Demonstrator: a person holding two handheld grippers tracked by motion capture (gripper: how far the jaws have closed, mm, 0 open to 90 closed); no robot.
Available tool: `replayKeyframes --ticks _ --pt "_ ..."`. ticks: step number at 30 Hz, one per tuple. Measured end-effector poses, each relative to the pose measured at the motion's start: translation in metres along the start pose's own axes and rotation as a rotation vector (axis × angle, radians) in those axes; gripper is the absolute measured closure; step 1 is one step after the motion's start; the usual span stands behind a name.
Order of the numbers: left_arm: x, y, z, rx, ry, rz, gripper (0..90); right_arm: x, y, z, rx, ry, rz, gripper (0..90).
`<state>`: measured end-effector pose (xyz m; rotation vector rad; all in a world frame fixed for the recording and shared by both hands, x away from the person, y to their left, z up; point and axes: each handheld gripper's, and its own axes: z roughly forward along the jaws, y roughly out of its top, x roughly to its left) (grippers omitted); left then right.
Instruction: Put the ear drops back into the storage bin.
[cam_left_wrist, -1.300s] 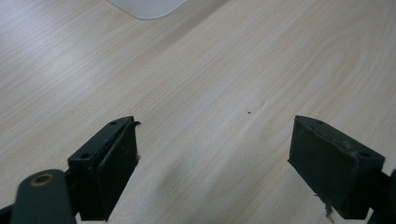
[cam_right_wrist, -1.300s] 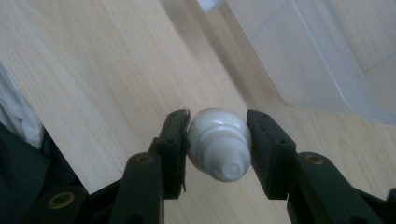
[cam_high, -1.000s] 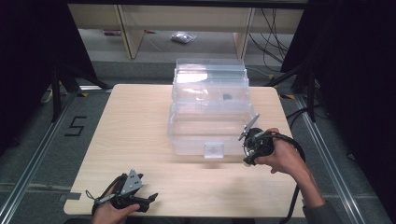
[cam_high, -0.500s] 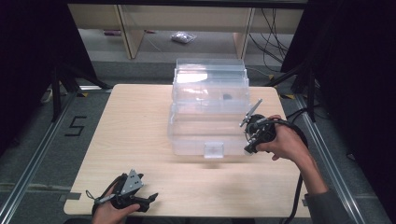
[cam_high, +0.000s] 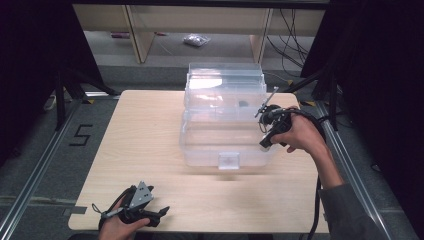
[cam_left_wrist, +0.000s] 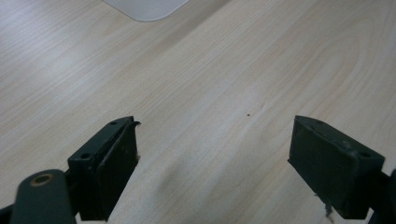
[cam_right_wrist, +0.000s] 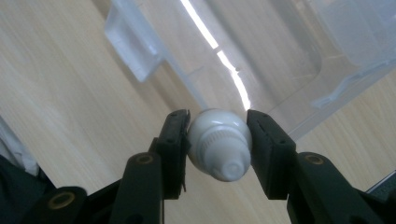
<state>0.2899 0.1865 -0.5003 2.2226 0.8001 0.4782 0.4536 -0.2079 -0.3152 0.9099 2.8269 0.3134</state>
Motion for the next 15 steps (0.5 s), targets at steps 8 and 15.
replayKeyframes --ticks 8,15 --pt "0.000 -0.001 0.002 -0.019 0.001 -0.003 15.0 -0.021 0.016 0.013 0.023 -0.002 0.036 60.3" --pt "0.000 0.000 0.001 -0.009 0.000 0.004 15.0 -0.033 0.019 0.035 0.067 0.004 0.083 60.4"
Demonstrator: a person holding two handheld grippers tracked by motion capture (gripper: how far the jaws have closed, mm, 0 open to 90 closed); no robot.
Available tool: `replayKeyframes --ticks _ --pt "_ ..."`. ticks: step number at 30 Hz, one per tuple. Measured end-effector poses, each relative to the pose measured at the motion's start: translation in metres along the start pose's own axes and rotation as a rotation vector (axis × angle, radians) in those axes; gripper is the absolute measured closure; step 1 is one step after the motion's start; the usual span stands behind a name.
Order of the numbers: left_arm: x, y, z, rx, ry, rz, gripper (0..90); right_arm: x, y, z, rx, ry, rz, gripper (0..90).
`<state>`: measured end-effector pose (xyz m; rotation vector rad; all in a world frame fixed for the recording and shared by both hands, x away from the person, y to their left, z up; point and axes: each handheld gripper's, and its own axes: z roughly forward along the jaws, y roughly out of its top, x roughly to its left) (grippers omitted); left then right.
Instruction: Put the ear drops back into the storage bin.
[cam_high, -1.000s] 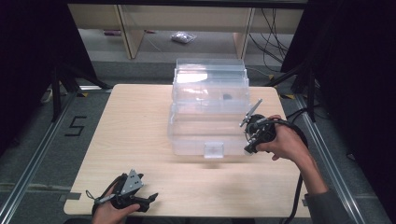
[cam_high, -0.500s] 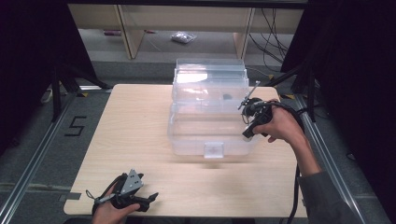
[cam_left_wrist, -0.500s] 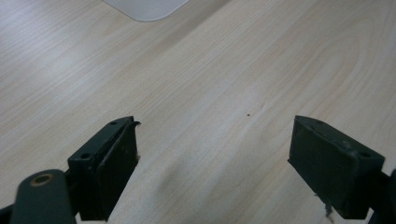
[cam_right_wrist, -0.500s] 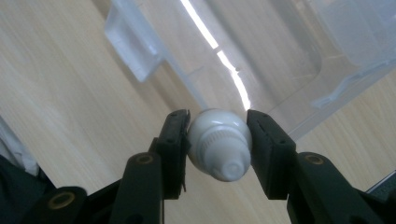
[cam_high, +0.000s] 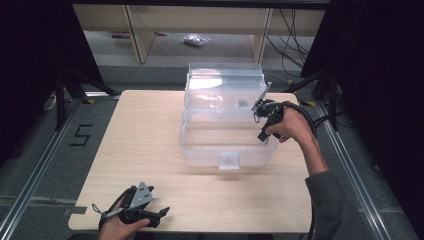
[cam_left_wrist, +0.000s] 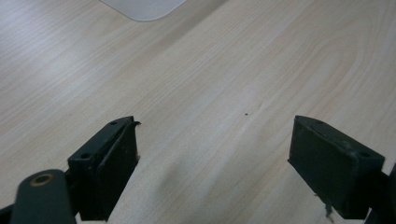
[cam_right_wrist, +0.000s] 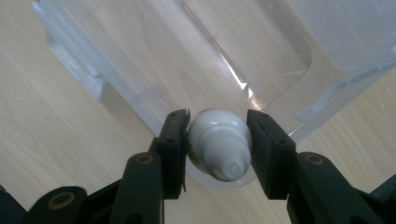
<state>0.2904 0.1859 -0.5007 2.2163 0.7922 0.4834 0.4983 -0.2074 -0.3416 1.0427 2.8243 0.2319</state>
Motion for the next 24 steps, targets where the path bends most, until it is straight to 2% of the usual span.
replayKeyframes --ticks 2,3,4,5,6,7,8,9,12,13,14,15,17,18,20,22,23,24 --pt "-0.001 0.000 0.000 -0.001 -0.002 0.000 15.0 -0.001 0.001 0.003 0.001 -0.002 -0.005 60.3" --pt "-0.001 0.000 -0.001 0.002 -0.005 0.002 15.0 -0.003 0.001 0.005 0.004 0.002 0.006 60.3" --pt "-0.002 -0.001 0.001 -0.017 -0.020 -0.016 15.0 -0.004 0.001 0.009 0.012 0.010 0.026 60.3" --pt "0.000 0.000 -0.001 0.009 -0.005 0.005 15.0 -0.004 0.001 0.009 0.012 0.010 0.026 60.3" --pt "-0.001 0.000 -0.001 -0.001 -0.007 -0.001 15.0 -0.008 0.001 0.014 0.004 0.009 -0.015 60.3" --pt "-0.001 0.000 0.001 -0.017 -0.007 -0.009 15.0 -0.008 0.001 0.014 0.004 0.009 -0.015 60.3" --pt "-0.001 0.000 0.001 0.003 0.005 0.005 15.0 -0.007 0.002 0.014 0.018 0.010 0.015 60.3" --pt "-0.001 0.000 0.001 0.002 0.002 0.004 15.0 -0.008 0.002 0.017 0.013 0.011 0.002 60.3" --pt "0.000 0.001 -0.001 0.011 -0.004 0.012 15.0 -0.009 0.005 0.024 0.034 0.014 0.021 60.3" --pt "-0.001 0.000 0.000 -0.005 -0.002 -0.002 15.0 -0.009 0.005 0.024 0.034 0.014 0.021 60.3" --pt "0.000 0.001 -0.001 0.008 -0.003 0.011 15.0 -0.012 0.006 0.026 0.025 0.015 0.003 60.3" --pt "-0.001 0.000 -0.001 0.002 -0.006 0.001 15.0 -0.009 0.009 0.030 0.041 0.016 0.042 60.3" --pt "0.000 0.000 -0.001 0.001 -0.005 0.002 15.0 -0.010 0.010 0.031 0.048 0.010 0.035 60.3" --pt "-0.001 0.000 0.001 -0.023 -0.006 -0.016 15.0 -0.010 0.012 0.036 0.060 0.008 0.033 60.3" --pt "0.000 0.000 -0.001 0.009 -0.006 0.010 15.0 -0.010 0.013 0.036 0.063 0.014 0.041 60.3" --pt "-0.001 0.000 0.000 0.001 -0.002 0.003 15.0 -0.011 0.013 0.040 0.087 0.001 0.059 60.3" --pt "0.000 0.000 0.000 -0.001 -0.002 0.001 15.0 -0.013 0.014 0.041 0.088 0.002 0.049 60.3" --pt "0.000 0.001 -0.001 0.005 -0.004 0.005 15.0 -0.013 0.013 0.044 0.078 0.004 0.071 60.3"
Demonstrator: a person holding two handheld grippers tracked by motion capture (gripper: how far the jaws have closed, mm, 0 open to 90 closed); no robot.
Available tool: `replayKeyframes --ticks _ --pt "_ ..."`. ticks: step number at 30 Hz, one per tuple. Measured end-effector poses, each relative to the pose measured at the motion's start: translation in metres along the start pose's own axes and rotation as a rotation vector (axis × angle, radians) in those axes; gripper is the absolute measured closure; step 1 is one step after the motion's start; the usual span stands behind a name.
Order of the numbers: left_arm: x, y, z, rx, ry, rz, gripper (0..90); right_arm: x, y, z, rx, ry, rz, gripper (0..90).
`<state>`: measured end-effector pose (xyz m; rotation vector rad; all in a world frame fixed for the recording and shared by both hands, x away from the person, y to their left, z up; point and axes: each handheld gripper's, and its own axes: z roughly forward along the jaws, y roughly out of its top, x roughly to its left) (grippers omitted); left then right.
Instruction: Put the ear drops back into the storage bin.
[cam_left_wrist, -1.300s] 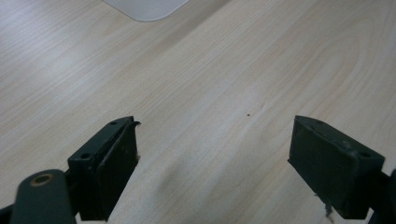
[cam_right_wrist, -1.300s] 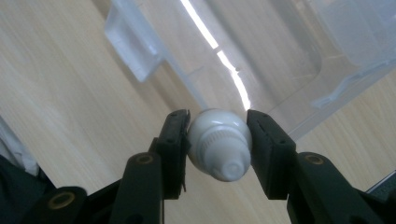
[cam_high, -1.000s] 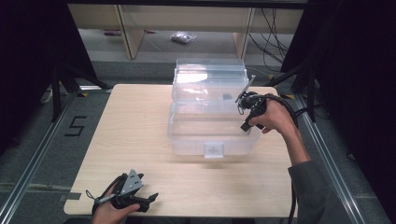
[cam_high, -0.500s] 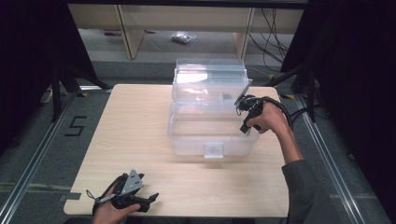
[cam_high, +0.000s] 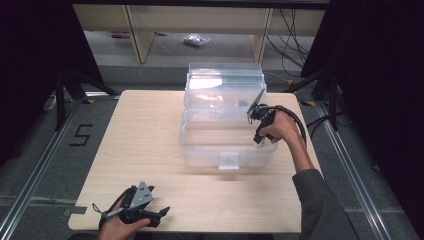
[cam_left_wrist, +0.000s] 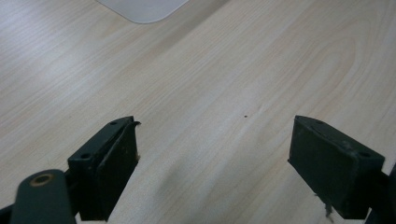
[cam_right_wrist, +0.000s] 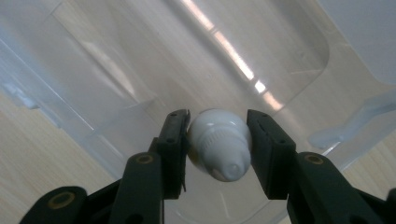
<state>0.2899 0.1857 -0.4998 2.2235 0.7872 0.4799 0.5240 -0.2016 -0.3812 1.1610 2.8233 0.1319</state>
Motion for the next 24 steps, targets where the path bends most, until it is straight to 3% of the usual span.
replayKeyframes --ticks 6,8,10,11,14,15,16,17,18,22,24 --pt "-0.001 0.000 0.002 -0.021 -0.001 -0.012 15.0 -0.005 0.001 0.008 0.003 0.006 -0.011 60.3" --pt "0.000 0.000 0.001 -0.002 -0.010 0.000 15.0 -0.003 0.000 0.010 0.018 0.016 0.025 60.3" --pt "0.000 0.000 0.001 0.000 0.005 0.005 15.0 -0.003 0.000 0.012 0.015 0.018 0.022 60.3" --pt "-0.001 0.000 0.002 -0.022 0.000 -0.014 15.0 -0.005 0.001 0.014 0.012 0.016 0.007 60.3" --pt "0.000 -0.001 0.001 -0.002 0.006 0.001 15.0 -0.004 0.003 0.015 0.027 0.016 0.025 60.3" --pt "0.000 0.000 0.001 -0.001 0.003 0.003 15.0 -0.007 0.004 0.017 0.005 0.011 -0.037 60.3" --pt "0.000 0.000 0.001 -0.001 0.003 0.003 15.0 -0.007 0.004 0.017 0.005 0.011 -0.037 60.3" --pt "-0.001 0.000 0.002 -0.021 -0.005 -0.014 15.0 -0.003 0.003 0.017 0.027 0.021 0.029 60.3" --pt "0.000 0.000 0.000 0.003 -0.001 0.006 15.0 -0.005 0.003 0.020 0.015 0.017 0.013 60.3" --pt "-0.001 0.000 0.002 -0.019 -0.004 -0.011 15.0 -0.005 0.004 0.026 0.029 0.023 0.029 60.3" --pt "-0.001 0.000 0.001 -0.007 -0.013 -0.007 15.0 -0.006 0.004 0.030 0.025 0.030 0.023 60.3"
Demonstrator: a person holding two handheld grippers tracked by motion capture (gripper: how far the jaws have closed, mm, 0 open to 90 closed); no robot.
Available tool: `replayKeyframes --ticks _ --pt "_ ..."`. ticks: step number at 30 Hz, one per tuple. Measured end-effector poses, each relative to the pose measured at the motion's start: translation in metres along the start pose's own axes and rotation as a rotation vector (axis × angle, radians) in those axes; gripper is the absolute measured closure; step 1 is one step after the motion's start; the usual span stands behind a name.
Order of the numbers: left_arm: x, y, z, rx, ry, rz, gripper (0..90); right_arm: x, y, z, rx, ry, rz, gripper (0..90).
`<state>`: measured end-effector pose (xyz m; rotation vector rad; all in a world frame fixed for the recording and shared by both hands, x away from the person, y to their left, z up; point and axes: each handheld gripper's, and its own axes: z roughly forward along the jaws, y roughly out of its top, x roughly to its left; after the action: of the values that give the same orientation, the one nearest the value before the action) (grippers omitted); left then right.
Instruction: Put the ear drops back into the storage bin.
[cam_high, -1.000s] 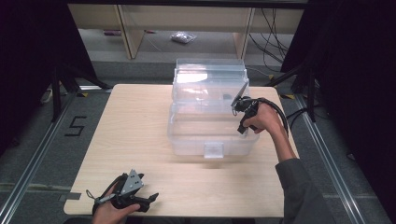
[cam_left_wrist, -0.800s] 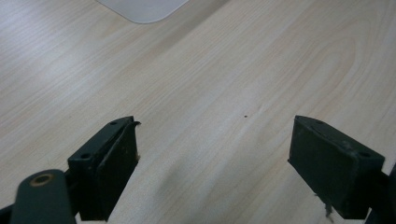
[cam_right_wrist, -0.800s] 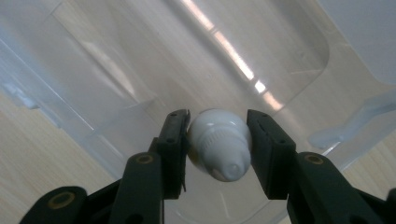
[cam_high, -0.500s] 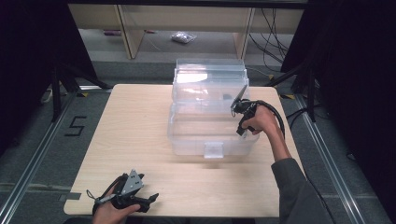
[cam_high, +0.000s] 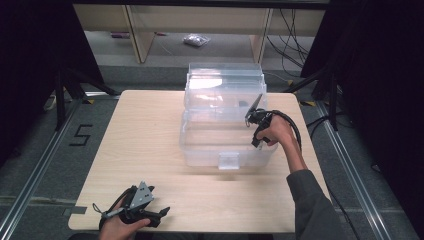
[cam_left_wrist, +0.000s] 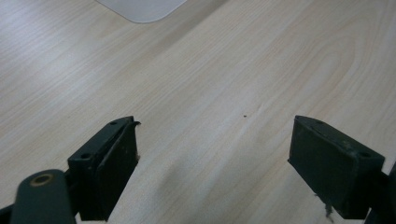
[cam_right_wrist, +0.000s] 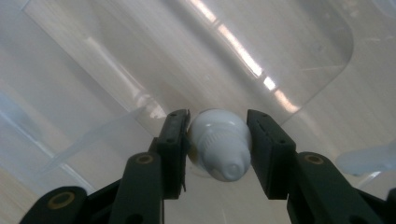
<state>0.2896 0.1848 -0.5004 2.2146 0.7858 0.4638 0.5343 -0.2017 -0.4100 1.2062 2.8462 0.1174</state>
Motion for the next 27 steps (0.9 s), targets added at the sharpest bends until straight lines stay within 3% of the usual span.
replayKeyframes --ticks 3,4,7,10,11,13,14,17,18,19,21,23,26,27 --pt "0.001 0.000 -0.001 0.013 0.010 0.016 15.0 0.001 0.001 0.002 0.007 -0.001 0.014 60.3" --pt "0.000 0.000 0.001 -0.013 0.008 -0.005 15.0 0.002 0.002 0.004 0.008 -0.002 0.017 60.3" --pt "0.000 0.000 0.000 0.005 -0.003 0.006 15.0 0.000 0.002 0.006 -0.006 -0.006 -0.013 60.3" --pt "0.000 0.000 0.001 -0.014 0.009 -0.006 15.0 0.001 0.005 0.009 0.007 -0.006 -0.005 60.3" --pt "0.001 0.000 -0.001 0.009 0.011 0.012 15.0 0.002 0.005 0.010 0.013 -0.004 0.002 60.3" --pt "0.001 0.000 0.001 0.004 0.021 0.010 15.0 0.000 0.005 0.013 0.008 -0.009 -0.014 60.3" --pt "0.001 0.000 0.001 0.004 0.020 0.010 15.0 0.002 0.006 0.015 0.020 -0.005 0.019 60.3" --pt "0.001 0.000 0.000 0.011 0.009 0.016 15.0 0.001 0.006 0.017 0.025 -0.011 0.014 60.3" --pt "0.000 0.000 0.001 -0.006 0.007 -0.002 15.0 0.003 0.006 0.018 0.028 -0.005 0.036 60.2" --pt "0.000 0.000 0.000 0.001 -0.002 0.005 15.0 0.003 0.006 0.018 0.027 0.008 0.041 60.2" --pt "-0.001 0.000 0.001 -0.023 0.002 -0.015 15.0 0.003 0.006 0.018 0.027 0.008 0.039 60.2" --pt "0.000 0.000 0.000 0.002 -0.004 0.003 15.0 0.003 0.006 0.018 0.032 0.006 0.040 60.2" --pt "0.000 0.000 0.000 0.000 -0.001 0.002 15.0 0.003 0.005 0.017 0.036 0.005 0.036 59.9" --pt "0.000 0.000 0.001 -0.009 -0.006 0.002 15.0 0.000 0.003 0.020 0.016 0.004 0.000 59.7"
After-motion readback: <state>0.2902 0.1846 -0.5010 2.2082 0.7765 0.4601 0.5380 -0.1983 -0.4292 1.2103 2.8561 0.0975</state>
